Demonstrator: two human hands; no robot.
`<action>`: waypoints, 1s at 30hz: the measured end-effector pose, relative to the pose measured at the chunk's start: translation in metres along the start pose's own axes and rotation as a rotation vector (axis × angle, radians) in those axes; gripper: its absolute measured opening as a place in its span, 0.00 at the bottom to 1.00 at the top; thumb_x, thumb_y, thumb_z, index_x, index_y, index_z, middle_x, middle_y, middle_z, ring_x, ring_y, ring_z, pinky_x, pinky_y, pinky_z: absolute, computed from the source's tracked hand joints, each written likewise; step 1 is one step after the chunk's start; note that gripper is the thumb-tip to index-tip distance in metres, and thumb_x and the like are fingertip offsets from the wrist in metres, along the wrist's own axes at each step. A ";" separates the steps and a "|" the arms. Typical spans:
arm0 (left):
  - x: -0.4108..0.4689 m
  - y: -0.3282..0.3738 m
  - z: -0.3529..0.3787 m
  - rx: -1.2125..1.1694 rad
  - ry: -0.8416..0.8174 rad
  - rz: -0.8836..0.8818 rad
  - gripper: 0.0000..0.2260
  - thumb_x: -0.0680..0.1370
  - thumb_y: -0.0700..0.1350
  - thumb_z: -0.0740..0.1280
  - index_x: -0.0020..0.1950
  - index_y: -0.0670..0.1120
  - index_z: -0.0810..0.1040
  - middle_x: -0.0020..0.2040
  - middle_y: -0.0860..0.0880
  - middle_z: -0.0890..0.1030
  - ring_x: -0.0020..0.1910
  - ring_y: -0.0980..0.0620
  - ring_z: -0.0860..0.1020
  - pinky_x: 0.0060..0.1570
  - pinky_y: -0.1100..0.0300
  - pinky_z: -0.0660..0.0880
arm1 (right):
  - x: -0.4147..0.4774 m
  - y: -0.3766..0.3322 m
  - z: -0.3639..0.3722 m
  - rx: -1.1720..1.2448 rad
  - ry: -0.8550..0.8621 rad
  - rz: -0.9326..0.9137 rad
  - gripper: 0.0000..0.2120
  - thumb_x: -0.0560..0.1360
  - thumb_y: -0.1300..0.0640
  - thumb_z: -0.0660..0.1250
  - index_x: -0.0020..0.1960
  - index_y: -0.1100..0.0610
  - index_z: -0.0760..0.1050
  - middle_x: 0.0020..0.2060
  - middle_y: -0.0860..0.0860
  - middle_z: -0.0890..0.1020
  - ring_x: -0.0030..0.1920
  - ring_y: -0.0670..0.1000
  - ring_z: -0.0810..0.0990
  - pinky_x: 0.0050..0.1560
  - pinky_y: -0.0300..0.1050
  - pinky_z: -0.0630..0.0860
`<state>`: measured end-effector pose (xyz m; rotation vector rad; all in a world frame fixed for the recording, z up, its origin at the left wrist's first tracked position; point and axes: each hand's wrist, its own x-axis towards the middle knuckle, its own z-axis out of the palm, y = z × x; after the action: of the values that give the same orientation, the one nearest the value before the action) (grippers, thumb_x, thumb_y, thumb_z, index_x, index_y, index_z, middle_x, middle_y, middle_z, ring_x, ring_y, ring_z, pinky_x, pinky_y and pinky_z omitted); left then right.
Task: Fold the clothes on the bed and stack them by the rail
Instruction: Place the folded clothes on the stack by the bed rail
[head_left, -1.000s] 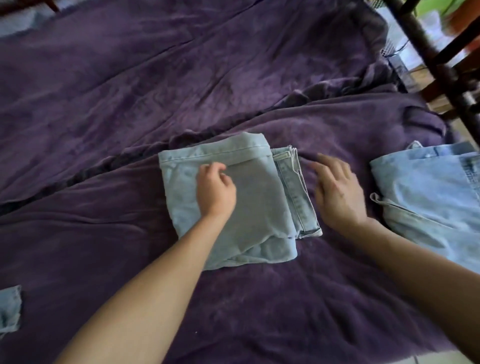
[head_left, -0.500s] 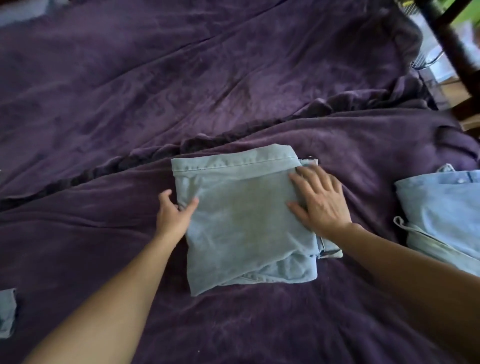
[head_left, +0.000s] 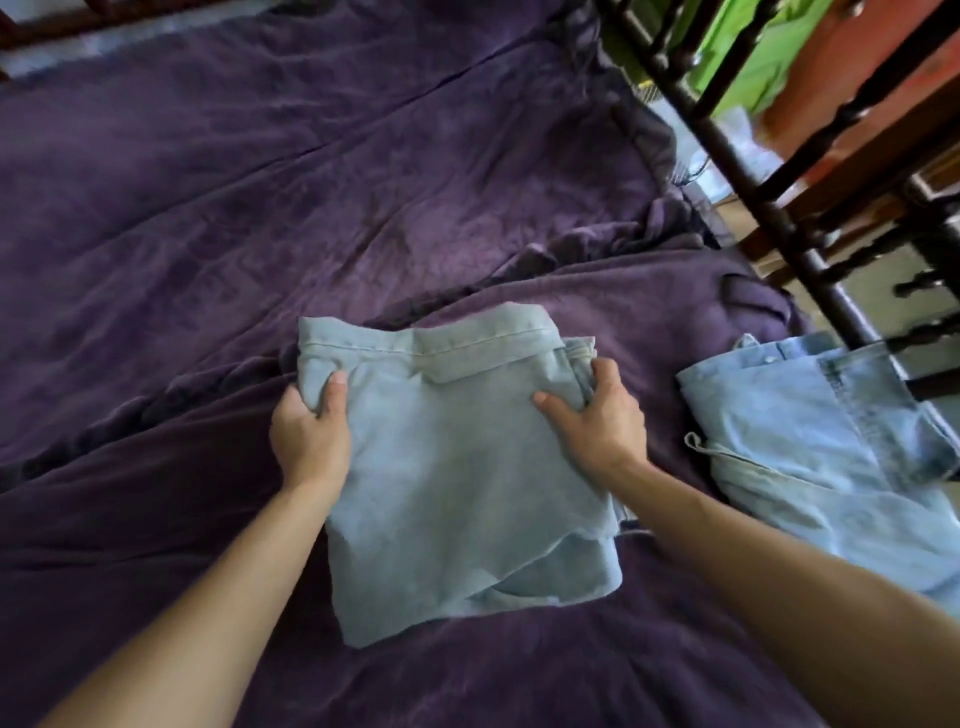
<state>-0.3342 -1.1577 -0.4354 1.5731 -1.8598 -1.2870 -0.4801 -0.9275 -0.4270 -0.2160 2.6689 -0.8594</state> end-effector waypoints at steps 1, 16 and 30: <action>0.000 0.020 0.010 -0.030 -0.014 0.028 0.14 0.76 0.55 0.67 0.47 0.43 0.77 0.45 0.45 0.81 0.48 0.43 0.80 0.51 0.49 0.77 | 0.014 -0.001 -0.022 -0.003 0.035 -0.033 0.26 0.65 0.35 0.71 0.52 0.49 0.64 0.45 0.50 0.79 0.49 0.61 0.79 0.45 0.51 0.72; -0.018 0.163 0.266 0.112 -0.346 0.035 0.26 0.74 0.50 0.69 0.70 0.46 0.68 0.66 0.43 0.72 0.64 0.44 0.73 0.61 0.54 0.71 | 0.282 0.057 -0.210 -0.549 0.187 -0.242 0.27 0.72 0.45 0.66 0.65 0.55 0.63 0.56 0.61 0.76 0.55 0.65 0.76 0.47 0.55 0.72; -0.081 0.079 0.294 0.953 -0.498 0.437 0.29 0.80 0.62 0.48 0.78 0.56 0.43 0.78 0.39 0.41 0.77 0.39 0.47 0.73 0.46 0.54 | 0.278 0.171 -0.130 -0.676 -0.373 -0.371 0.40 0.68 0.25 0.33 0.77 0.41 0.44 0.78 0.49 0.45 0.77 0.51 0.42 0.76 0.56 0.47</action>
<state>-0.5807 -0.9723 -0.4984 1.0836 -3.2146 -0.6183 -0.7933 -0.7860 -0.5013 -0.9458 2.4841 0.0465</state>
